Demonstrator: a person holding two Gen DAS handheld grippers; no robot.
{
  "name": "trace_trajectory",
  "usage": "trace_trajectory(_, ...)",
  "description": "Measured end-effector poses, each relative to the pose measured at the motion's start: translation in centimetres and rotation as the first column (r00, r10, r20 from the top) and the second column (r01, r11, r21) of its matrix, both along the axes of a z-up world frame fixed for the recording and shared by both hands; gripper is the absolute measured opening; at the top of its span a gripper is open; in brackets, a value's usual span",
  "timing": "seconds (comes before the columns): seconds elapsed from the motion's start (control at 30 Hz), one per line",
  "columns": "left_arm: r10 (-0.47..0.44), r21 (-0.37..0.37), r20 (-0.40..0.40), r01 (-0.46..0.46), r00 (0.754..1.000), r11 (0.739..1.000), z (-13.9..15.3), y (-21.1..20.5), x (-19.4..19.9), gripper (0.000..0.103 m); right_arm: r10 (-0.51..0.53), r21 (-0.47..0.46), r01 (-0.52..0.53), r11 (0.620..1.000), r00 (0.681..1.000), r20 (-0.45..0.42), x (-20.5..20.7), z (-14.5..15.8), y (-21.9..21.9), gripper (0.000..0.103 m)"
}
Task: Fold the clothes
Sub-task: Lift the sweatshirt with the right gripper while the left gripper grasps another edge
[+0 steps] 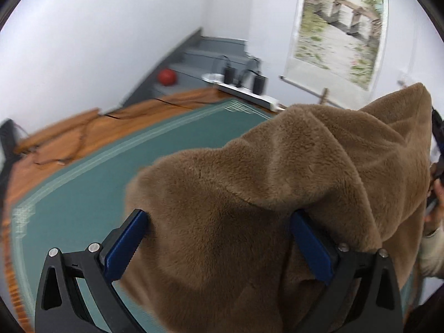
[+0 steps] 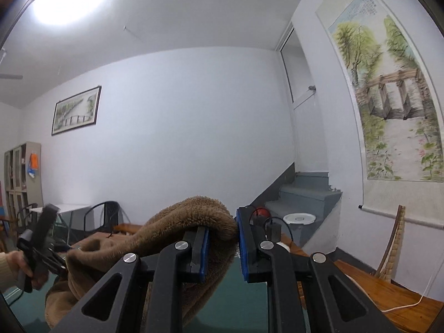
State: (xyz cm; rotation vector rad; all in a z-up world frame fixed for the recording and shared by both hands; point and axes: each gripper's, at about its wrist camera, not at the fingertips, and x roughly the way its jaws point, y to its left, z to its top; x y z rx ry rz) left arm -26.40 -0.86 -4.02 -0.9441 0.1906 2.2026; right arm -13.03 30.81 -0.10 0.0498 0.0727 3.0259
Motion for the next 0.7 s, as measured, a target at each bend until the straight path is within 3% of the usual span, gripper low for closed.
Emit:
trace_trajectory(0.1, -0.019, 0.018, 0.041, 0.019, 0.999, 1.0, -1.2, 1.6, 0.0, 0.103, -0.005, -0.008, 0.005, 1.0, 1.0, -0.008, 0.4, 0.0, 0.1, 0.018)
trace_trajectory(0.27, -0.013, 0.042, 0.045, 0.011, 0.999, 0.999, -1.2, 2.7, 1.7, 0.081, -0.013, -0.048, 0.012, 0.999, 1.0, -0.019, 0.9, 0.2, 1.3, 0.018)
trace_trajectory(0.37, -0.018, 0.045, -0.017, 0.019, 1.0, 0.999, 0.2, 2.3, 4.6, 0.08, -0.031, -0.046, 0.027, 0.999, 0.997, -0.077, 2.7, 1.4, 1.6, 0.018)
trace_trajectory(0.47, -0.031, -0.009, -0.125, 0.03, 0.992, 0.999, 1.6, 3.0, 7.5, 0.082, -0.049, -0.02, 0.046, 0.999, 0.986, -0.162, 5.4, 3.0, 1.1, 0.018)
trace_trajectory(0.6, -0.113, -0.13, -0.319, 0.075, 0.941, 0.989, 4.1, 5.4, 11.6, 0.085, -0.053, 0.015, 0.058, 0.998, 0.966, -0.253, 8.4, 5.2, 0.1, 0.019)
trace_trajectory(0.7, -0.239, -0.181, -0.437, 0.176, 0.867, 0.968, 5.5, 7.5, 14.3, 0.091, -0.045, 0.026, 0.054, 0.998, 0.963, -0.264, 9.0, 5.7, -0.3, 0.018)
